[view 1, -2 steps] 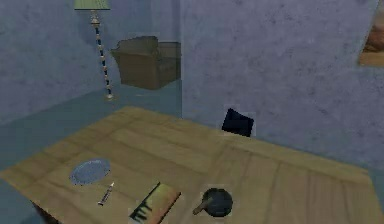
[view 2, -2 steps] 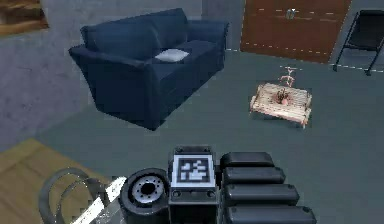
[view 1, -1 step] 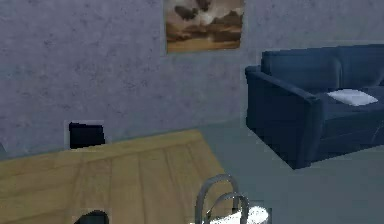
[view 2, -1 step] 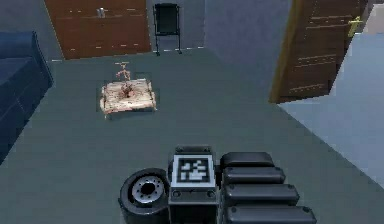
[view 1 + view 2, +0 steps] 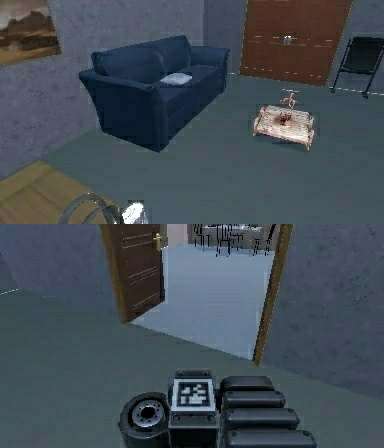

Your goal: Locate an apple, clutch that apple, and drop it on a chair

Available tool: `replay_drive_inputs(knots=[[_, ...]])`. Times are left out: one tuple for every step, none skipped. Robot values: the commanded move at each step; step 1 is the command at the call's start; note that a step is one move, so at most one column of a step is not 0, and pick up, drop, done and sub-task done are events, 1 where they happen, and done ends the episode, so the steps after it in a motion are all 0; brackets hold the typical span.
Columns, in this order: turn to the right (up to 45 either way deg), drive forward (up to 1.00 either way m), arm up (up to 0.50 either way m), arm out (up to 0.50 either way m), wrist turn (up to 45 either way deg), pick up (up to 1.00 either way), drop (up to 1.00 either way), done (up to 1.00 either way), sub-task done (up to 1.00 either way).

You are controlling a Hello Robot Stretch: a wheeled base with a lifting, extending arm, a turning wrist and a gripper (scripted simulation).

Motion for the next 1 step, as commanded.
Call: replay_drive_inputs(knots=[[3.0, 0.0, 0.0, 0.0, 0.0, 0.0, 0.0, 0.0, 0.0]])
